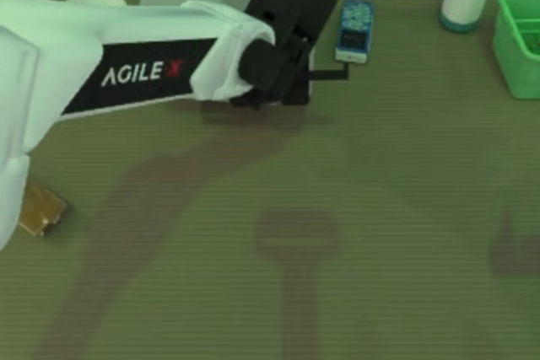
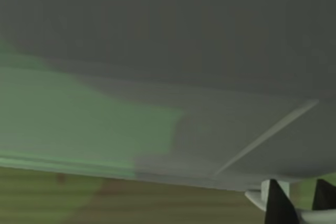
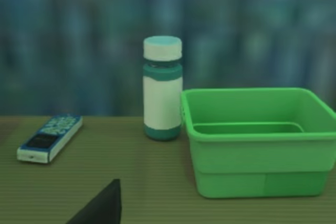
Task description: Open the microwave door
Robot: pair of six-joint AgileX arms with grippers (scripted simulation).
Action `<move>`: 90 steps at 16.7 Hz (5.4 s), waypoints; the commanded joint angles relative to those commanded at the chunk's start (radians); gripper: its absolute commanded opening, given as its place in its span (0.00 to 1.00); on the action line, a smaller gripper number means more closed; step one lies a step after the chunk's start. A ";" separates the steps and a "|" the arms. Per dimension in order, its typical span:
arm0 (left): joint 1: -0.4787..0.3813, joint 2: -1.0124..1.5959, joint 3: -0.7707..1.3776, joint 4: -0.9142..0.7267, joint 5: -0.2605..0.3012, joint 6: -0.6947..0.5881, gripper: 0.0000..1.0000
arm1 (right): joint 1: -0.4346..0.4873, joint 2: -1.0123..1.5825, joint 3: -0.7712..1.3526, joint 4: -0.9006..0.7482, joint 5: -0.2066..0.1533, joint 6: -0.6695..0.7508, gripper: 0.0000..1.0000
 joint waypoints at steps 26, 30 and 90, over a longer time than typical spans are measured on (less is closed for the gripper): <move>0.004 -0.015 -0.029 0.015 0.010 0.023 0.00 | 0.000 0.000 0.000 0.000 0.000 0.000 1.00; -0.002 -0.016 -0.039 0.020 0.021 0.028 0.00 | 0.000 0.000 0.000 0.000 0.000 0.000 1.00; 0.018 -0.098 -0.161 0.098 0.086 0.130 0.00 | 0.000 0.000 0.000 0.000 0.000 0.000 1.00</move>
